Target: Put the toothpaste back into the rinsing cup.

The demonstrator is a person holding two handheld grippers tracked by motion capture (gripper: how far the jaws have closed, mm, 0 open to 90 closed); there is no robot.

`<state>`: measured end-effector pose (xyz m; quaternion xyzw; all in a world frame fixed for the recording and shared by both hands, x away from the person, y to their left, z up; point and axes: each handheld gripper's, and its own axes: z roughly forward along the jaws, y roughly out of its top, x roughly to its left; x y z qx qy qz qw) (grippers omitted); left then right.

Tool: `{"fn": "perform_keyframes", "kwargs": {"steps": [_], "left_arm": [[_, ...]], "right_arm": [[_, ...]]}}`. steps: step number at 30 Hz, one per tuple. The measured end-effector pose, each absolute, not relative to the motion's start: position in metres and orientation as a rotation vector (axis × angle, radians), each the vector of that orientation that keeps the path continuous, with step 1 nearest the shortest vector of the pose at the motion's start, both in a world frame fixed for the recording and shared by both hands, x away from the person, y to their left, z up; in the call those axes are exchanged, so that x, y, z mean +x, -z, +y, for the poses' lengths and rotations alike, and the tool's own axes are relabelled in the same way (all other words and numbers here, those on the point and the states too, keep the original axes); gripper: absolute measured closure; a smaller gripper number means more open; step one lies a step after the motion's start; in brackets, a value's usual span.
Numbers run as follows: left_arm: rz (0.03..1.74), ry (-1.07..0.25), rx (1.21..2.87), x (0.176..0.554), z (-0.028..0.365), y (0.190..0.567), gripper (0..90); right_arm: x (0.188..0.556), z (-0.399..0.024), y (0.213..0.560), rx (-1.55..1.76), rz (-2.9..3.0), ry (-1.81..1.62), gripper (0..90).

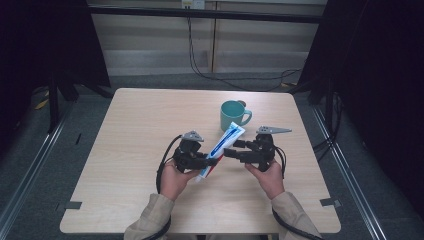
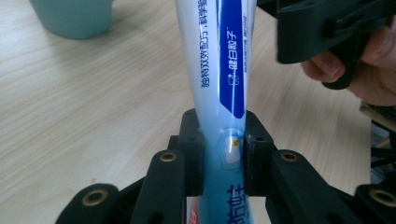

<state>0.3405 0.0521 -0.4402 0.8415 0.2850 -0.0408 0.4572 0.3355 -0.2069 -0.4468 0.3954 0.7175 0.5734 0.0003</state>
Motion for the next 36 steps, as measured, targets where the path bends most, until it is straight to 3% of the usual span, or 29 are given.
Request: {"fn": "perform_keyframes", "kwargs": {"steps": [16, 25, 31, 32, 35, 36], "left_arm": [[0.708, 0.086, 2.049, 0.335, 0.039, 0.446, 74.1], [0.698, 0.063, 2.059, 0.329, 0.027, 0.448, 70.4], [0.698, 0.101, 2.050, 0.332, 0.022, 0.450, 60.4], [0.698, 0.101, 2.050, 0.332, 0.022, 0.450, 54.5], [0.717, 0.090, 2.045, 0.334, 0.025, 0.448, 49.6], [0.725, 0.094, 2.048, 0.335, 0.027, 0.448, 43.2]], "right_arm": [[0.342, -0.205, 0.442, 1.390, 2.219, -1.851, 42.1], [0.343, -0.211, 0.438, 1.463, 2.201, -1.884, 63.1], [0.342, -0.209, 0.428, 1.390, 2.260, -1.841, 73.2], [0.342, -0.209, 0.428, 1.390, 2.260, -1.841, 73.2], [0.340, -0.205, 0.418, 1.307, 2.283, -1.796, 74.6], [0.339, -0.203, 0.414, 1.274, 2.298, -1.769, 74.6]]}}
